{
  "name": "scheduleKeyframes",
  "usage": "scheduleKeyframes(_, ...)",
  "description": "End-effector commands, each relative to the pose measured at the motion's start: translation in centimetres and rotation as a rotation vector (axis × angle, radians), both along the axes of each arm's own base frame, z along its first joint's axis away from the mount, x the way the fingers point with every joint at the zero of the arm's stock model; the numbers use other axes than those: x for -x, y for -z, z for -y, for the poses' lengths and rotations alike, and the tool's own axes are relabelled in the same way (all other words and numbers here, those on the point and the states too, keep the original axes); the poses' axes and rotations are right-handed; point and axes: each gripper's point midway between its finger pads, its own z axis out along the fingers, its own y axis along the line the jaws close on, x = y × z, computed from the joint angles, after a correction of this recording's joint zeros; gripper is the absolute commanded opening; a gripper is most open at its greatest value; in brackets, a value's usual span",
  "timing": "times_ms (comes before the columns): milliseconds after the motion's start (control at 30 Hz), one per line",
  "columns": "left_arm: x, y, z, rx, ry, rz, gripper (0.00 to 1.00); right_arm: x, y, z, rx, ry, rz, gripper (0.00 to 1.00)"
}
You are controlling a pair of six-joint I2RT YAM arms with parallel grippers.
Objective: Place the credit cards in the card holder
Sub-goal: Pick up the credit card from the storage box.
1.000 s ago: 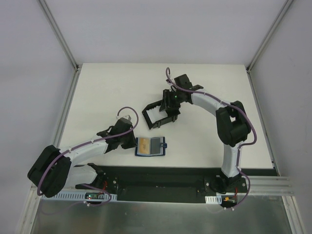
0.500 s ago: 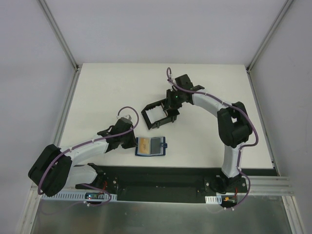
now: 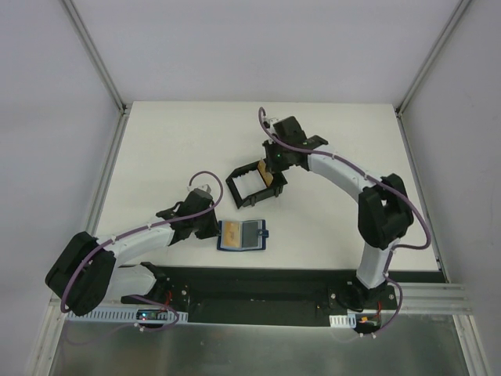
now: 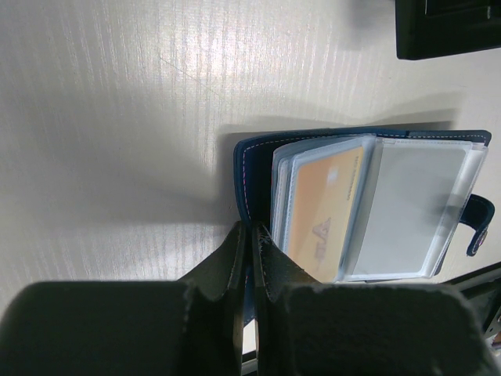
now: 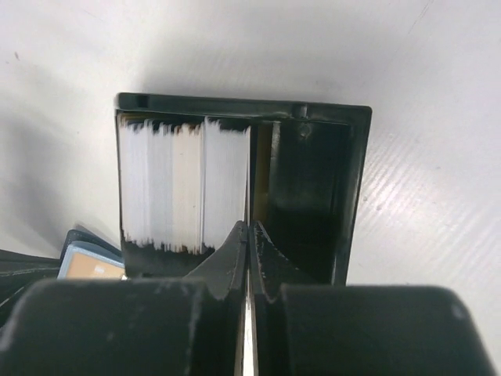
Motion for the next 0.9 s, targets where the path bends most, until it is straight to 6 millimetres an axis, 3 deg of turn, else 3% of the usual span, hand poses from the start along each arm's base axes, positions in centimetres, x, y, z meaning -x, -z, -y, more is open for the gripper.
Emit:
scheduleKeyframes(0,0.5,0.3,-0.3,-0.029,0.026,-0.02,0.0,-0.4,-6.6,2.1,0.068,0.046,0.218,0.0)
scheduleKeyframes(200,0.5,0.3,-0.1,-0.03,0.036,-0.025,0.0,2.6,-8.6,4.4,0.174,0.112,0.29,0.0)
scheduleKeyframes(367,0.5,0.2,0.0,-0.026,0.038,-0.024,0.0,7.5,-8.4,6.3,0.187,0.162,0.239,0.0)
scheduleKeyframes(567,0.5,-0.3,0.1,-0.01,0.042,-0.013,0.0,14.3,-3.7,6.3,0.135,0.194,0.109,0.0)
scheduleKeyframes(667,0.6,-0.3,0.2,-0.005,0.045,-0.012,0.0,15.6,-0.7,5.8,0.132,0.2,0.081,0.0)
scheduleKeyframes(867,0.8,-0.1,0.1,-0.008,0.05,-0.022,0.0,15.6,3.1,5.3,0.19,0.211,0.065,0.01)
